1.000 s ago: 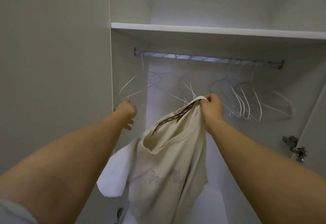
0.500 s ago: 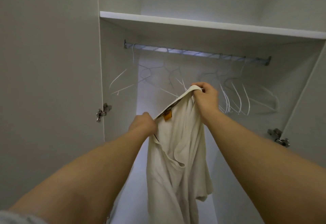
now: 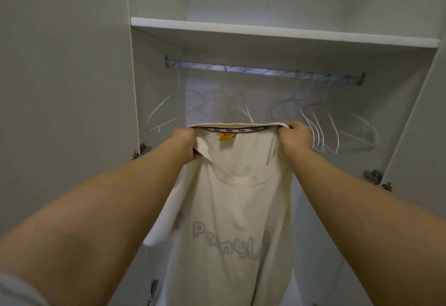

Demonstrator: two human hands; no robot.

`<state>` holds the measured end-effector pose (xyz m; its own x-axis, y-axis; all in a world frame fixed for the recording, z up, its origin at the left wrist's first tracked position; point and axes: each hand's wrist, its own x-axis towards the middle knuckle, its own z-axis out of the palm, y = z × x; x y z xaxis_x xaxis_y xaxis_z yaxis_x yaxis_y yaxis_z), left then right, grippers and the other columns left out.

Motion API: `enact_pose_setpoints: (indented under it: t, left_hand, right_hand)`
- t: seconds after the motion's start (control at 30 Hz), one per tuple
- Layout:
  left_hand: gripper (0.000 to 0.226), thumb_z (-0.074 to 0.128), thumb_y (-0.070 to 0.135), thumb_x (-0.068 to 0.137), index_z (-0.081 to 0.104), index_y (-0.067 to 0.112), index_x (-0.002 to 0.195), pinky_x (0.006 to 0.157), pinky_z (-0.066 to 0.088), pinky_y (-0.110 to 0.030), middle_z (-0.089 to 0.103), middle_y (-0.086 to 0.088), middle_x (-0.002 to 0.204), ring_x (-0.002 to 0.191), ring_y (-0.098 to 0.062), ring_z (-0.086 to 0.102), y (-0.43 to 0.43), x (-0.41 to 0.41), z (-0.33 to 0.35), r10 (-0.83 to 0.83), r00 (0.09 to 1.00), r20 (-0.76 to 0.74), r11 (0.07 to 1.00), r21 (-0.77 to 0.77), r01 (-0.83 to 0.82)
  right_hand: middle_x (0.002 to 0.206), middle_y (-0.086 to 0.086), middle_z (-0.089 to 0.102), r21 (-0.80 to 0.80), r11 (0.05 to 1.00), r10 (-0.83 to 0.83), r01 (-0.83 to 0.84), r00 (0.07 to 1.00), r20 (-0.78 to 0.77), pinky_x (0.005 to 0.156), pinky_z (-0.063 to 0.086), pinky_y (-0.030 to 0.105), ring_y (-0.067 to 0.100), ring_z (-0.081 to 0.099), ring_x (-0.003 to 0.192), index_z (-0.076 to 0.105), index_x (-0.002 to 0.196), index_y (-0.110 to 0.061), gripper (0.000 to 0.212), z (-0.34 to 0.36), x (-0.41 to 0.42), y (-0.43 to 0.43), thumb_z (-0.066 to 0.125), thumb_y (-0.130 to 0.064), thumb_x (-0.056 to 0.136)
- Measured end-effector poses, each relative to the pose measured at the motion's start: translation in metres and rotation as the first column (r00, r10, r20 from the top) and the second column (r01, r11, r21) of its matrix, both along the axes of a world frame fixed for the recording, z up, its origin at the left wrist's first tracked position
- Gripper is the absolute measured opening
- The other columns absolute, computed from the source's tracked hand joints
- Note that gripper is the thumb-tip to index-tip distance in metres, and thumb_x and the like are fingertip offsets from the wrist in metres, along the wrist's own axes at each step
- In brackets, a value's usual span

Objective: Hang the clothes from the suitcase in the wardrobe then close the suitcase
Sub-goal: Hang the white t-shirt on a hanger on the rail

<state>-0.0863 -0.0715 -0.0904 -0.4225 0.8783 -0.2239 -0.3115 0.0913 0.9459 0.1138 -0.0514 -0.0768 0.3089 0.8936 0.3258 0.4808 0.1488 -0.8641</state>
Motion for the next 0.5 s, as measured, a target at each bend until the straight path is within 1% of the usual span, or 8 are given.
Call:
enact_pose_setpoints:
  t: [0.07,0.1,0.17,0.23,0.3,0.33,0.43,0.5]
  left_hand:
    - [0.028,0.039,0.004,0.094,0.053,0.007,0.118,0.061,0.051,-0.036,0.056,-0.011,0.093,0.068,-0.022,0.055,0.001,0.0,0.008,0.097,0.995,0.011,0.99,0.105,-0.097]
    - [0.022,0.042,0.006,0.094,0.051,0.01,0.113,0.062,0.051,-0.034,0.054,-0.01,0.095,0.07,-0.022,0.053,0.002,-0.001,0.011,0.15,0.989,0.007,0.978,0.146,-0.15]
    - [0.006,0.045,0.011,0.095,0.045,0.017,0.096,0.062,0.05,-0.032,0.049,-0.004,0.085,0.072,-0.02,0.05,0.005,-0.003,0.017,0.233,0.972,-0.018,0.951,0.213,-0.224]
    - [0.005,0.044,0.017,0.096,0.042,0.02,0.091,0.074,0.052,-0.035,0.047,0.001,0.081,0.081,-0.024,0.049,0.009,-0.002,0.021,0.293,0.952,-0.086,0.933,0.243,-0.265]
    - [0.003,0.041,0.019,0.096,0.043,0.019,0.098,0.083,0.048,-0.034,0.05,-0.001,0.094,0.089,-0.025,0.047,0.015,0.0,0.025,0.328,0.935,-0.137,0.926,0.241,-0.29]
    - [0.01,0.039,0.018,0.096,0.046,0.016,0.104,0.084,0.046,-0.032,0.051,-0.002,0.103,0.092,-0.025,0.048,0.019,0.002,0.026,0.323,0.934,-0.155,0.93,0.233,-0.283]
    - [0.037,0.037,0.012,0.093,0.046,0.006,0.128,0.084,0.046,-0.034,0.055,-0.014,0.125,0.101,-0.027,0.055,0.031,0.011,0.03,0.241,0.961,-0.139,0.962,0.165,-0.218]
    - [0.04,0.037,0.014,0.094,0.044,0.005,0.132,0.086,0.046,-0.037,0.053,-0.017,0.129,0.107,-0.03,0.055,0.039,0.018,0.032,0.225,0.958,-0.177,0.969,0.143,-0.201]
  right_hand:
    - [0.096,0.015,0.057,-0.018,0.999,-0.03,0.03,0.999,0.018,0.076,0.037,0.03,0.032,0.054,0.096,0.064,0.1,-0.01,0.024,0.001,0.0,0.0,0.042,-0.006,0.09]
    - [0.101,0.016,0.06,-0.019,0.999,-0.045,0.046,0.998,0.036,0.077,0.037,0.031,0.034,0.055,0.102,0.064,0.103,-0.008,0.026,0.001,0.001,-0.001,0.042,-0.006,0.09]
    - [0.108,0.016,0.063,-0.012,0.998,-0.068,0.069,0.997,0.039,0.076,0.035,0.029,0.034,0.054,0.105,0.064,0.105,-0.007,0.026,0.002,0.001,-0.002,0.043,-0.006,0.09]
    - [0.105,0.015,0.062,-0.026,0.996,-0.085,0.085,0.996,-0.015,0.077,0.036,0.029,0.034,0.055,0.102,0.065,0.104,-0.009,0.025,-0.001,0.001,0.001,0.044,-0.008,0.09]
    - [0.095,0.013,0.058,-0.06,0.995,-0.078,0.074,0.993,-0.084,0.078,0.038,0.028,0.032,0.053,0.094,0.064,0.093,-0.011,0.019,-0.004,-0.002,0.005,0.046,-0.008,0.088]
    - [0.093,0.013,0.055,-0.081,0.995,-0.062,0.053,0.992,-0.113,0.079,0.04,0.029,0.031,0.053,0.092,0.062,0.086,-0.012,0.017,-0.006,-0.003,0.01,0.046,-0.006,0.087]
    - [0.097,0.015,0.057,-0.131,0.991,-0.013,-0.004,0.991,-0.134,0.087,0.045,0.034,0.033,0.057,0.101,0.065,0.095,-0.007,0.019,-0.01,-0.004,0.028,0.047,-0.003,0.088]
    - [0.094,0.016,0.059,-0.131,0.99,0.031,-0.051,0.988,-0.151,0.086,0.047,0.035,0.032,0.058,0.096,0.067,0.09,-0.007,0.015,-0.012,-0.001,0.044,0.052,-0.005,0.088]
